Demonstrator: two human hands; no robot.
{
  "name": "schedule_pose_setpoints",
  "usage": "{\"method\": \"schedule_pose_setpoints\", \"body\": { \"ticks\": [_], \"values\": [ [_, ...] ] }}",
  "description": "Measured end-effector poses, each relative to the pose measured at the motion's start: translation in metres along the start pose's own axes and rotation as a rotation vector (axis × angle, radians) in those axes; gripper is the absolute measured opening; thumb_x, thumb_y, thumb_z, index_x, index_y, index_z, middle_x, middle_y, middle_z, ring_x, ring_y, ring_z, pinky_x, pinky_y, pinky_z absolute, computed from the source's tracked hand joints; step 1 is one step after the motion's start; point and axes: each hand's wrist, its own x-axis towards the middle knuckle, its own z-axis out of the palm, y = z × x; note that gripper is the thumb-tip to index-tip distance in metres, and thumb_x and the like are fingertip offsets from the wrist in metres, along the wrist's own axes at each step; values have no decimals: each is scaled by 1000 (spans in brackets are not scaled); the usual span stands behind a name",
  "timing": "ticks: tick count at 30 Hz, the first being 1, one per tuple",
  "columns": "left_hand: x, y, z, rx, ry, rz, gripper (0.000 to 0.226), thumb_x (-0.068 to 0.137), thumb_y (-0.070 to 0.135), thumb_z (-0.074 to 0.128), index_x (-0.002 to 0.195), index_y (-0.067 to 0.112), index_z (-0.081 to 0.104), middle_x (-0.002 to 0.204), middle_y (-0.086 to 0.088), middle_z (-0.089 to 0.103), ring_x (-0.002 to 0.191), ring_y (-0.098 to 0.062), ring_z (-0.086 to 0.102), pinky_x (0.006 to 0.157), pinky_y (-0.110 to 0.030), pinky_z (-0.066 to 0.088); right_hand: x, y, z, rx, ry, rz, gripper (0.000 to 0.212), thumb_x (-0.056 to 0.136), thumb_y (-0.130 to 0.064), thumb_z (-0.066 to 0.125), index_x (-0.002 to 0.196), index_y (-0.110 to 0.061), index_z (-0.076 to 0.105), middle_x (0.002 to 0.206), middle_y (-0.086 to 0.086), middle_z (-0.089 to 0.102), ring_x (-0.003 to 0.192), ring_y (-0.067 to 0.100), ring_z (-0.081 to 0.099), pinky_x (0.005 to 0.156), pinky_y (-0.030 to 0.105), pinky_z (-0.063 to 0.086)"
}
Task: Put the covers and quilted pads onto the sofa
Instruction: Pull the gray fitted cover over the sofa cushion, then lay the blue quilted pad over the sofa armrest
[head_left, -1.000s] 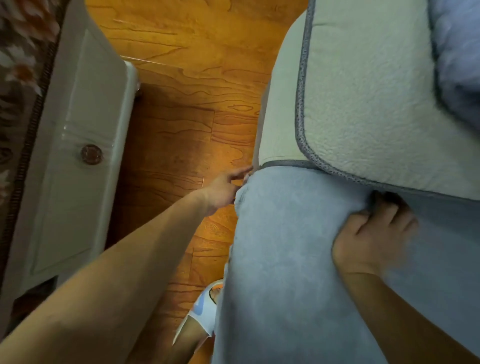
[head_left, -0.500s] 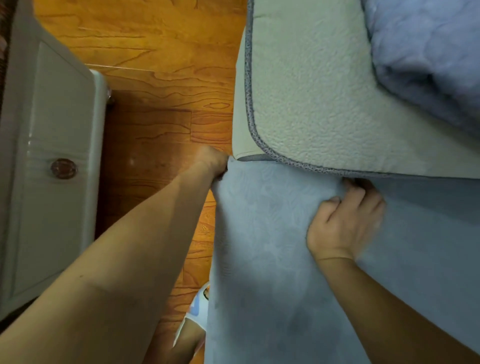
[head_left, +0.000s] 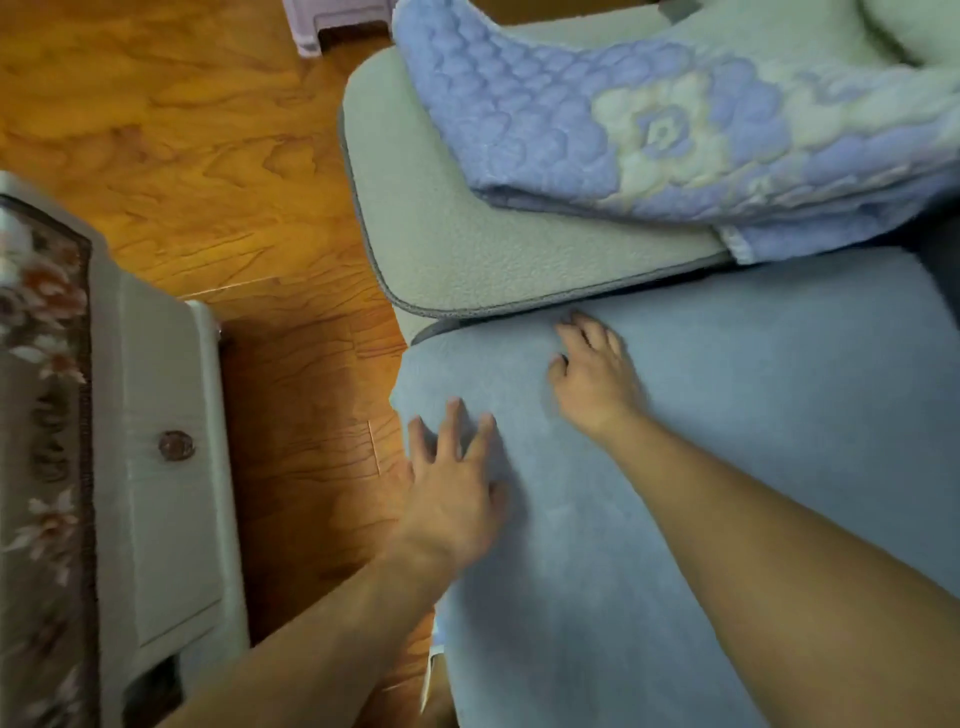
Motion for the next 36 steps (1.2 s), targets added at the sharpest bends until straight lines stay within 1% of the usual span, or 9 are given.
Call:
{"method": "schedule_pose_setpoints", "body": {
  "ticks": [2,4,7,9,13,17,24,29,36],
  "values": [
    [8,7,-8,144,-174,-62,69,98,43,44,158,33,11,166,3,-9,149,-46,-7,121,-55,10,-24,13,-22,-41,-211,-19,57,99,-22,47,154,-17,34,165,6,21,151,25,16,122,28,10],
    [16,12,-30,159,-290,-87,59,101,33,43,156,26,26,166,-2,8,152,-38,7,122,-50,18,-74,28,-38,-103,-383,45,57,100,-23,46,155,-16,33,166,7,18,152,23,16,122,27,11],
    [1,19,-69,183,-329,-135,39,104,20,38,139,16,55,148,-10,48,135,-33,47,109,-46,44,-158,48,-62,-124,-674,182,43,98,-19,45,137,-8,57,148,13,50,138,29,46,110,33,38],
    [-41,23,-95,121,-239,-226,39,101,26,45,139,21,57,142,-7,55,128,-30,55,105,-41,48,-206,55,-87,-58,-773,287,36,99,-11,42,124,0,65,133,20,60,124,32,58,98,31,45],
    [-152,27,-138,-6,-231,-297,29,97,28,53,118,24,72,122,-8,71,113,-31,65,94,-32,51,-275,51,-157,277,-548,613,21,94,-9,49,77,-9,62,94,20,64,98,32,67,66,25,42],
    [-183,33,-189,-216,-179,-385,15,93,19,62,99,15,76,102,-8,73,99,-30,68,88,-35,54,-324,19,-210,602,-383,845,12,92,-9,53,84,-12,61,109,24,70,103,38,68,83,41,56],
    [-108,29,-288,-589,-238,-342,14,97,12,62,109,13,69,95,-20,73,75,-24,68,67,-34,52,-279,-57,-216,1068,-191,1100,10,97,-8,57,88,-9,59,85,15,61,64,22,57,58,24,36],
    [0,38,-353,-247,-313,-161,19,98,16,57,116,20,63,93,1,66,72,-11,61,59,-20,46,-193,-107,-214,1199,-105,1347,8,99,-9,53,95,-4,59,81,13,62,63,23,59,58,26,42],
    [147,125,-352,150,-406,340,83,82,65,52,147,14,43,146,-5,49,132,-25,48,111,-41,39,-114,-190,-245,1502,164,1279,12,100,-17,55,98,-7,62,87,11,65,73,22,64,67,33,47]
  ]
}}
